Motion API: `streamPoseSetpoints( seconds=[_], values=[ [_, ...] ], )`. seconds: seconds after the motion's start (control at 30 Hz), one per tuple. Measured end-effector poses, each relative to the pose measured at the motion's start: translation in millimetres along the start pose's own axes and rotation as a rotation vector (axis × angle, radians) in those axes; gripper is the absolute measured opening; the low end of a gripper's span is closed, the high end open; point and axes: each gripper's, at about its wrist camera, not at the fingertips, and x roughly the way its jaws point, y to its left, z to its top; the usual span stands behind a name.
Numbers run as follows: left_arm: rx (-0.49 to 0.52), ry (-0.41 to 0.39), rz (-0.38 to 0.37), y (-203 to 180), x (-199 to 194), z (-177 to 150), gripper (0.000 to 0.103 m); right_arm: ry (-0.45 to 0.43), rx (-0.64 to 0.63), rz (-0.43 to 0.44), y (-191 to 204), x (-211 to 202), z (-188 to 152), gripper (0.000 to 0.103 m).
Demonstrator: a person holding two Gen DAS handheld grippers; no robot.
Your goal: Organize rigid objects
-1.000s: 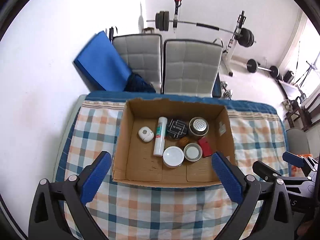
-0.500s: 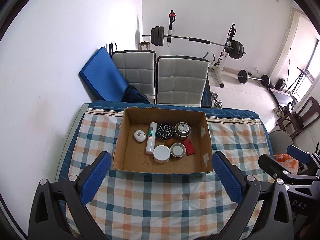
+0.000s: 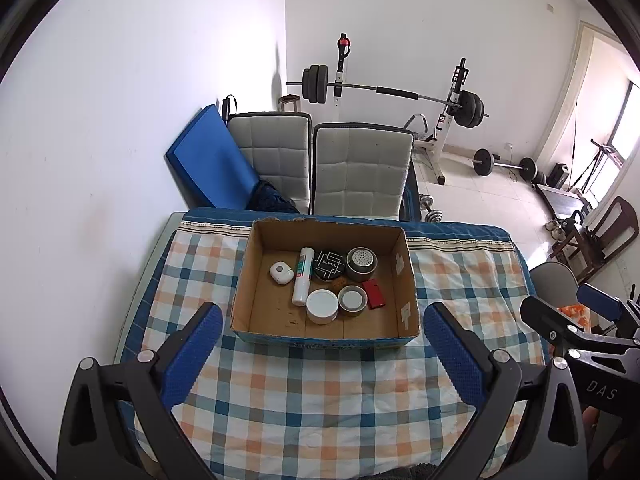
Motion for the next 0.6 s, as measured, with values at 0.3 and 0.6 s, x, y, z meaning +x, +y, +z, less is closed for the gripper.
streamPoseSetpoints(
  seconds=[0.3,0.6],
  values=[
    [0.001,-0.009,-0.013,-1.5,-4.5,-4.8,0.103,-0.021,0.000,-0.032,-0.7,-10.7,-9.0,0.103],
    [0.001,-0.035,-0.008,-5.4,-18.2,-4.2,0.103,-0.052,0.013,-0.067,-6.1,-23.7,-12.7,0.103]
  ],
)
